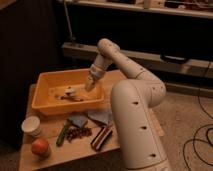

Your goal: Wipe tray with brush

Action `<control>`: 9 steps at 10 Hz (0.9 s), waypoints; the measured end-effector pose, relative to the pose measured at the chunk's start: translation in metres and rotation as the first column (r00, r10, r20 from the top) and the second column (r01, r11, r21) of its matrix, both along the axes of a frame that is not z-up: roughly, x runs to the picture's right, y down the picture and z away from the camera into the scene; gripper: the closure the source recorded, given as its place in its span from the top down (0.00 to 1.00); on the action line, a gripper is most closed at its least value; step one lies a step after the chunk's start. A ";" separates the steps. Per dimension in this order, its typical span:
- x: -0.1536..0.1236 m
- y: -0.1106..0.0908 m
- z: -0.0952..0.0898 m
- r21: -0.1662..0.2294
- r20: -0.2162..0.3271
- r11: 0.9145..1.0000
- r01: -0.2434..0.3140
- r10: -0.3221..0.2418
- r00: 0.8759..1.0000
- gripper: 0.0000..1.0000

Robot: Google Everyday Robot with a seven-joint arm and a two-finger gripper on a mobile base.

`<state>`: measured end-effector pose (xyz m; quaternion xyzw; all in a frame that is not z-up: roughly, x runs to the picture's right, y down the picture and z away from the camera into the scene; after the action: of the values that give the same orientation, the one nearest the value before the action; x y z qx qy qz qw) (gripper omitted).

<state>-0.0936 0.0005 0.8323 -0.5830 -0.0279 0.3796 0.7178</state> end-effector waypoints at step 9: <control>0.097 0.006 -0.020 0.093 -0.110 0.991 -0.097 0.107 0.988 0.00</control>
<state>0.0034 0.0068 0.8124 -0.5260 -0.0328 0.4472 0.7227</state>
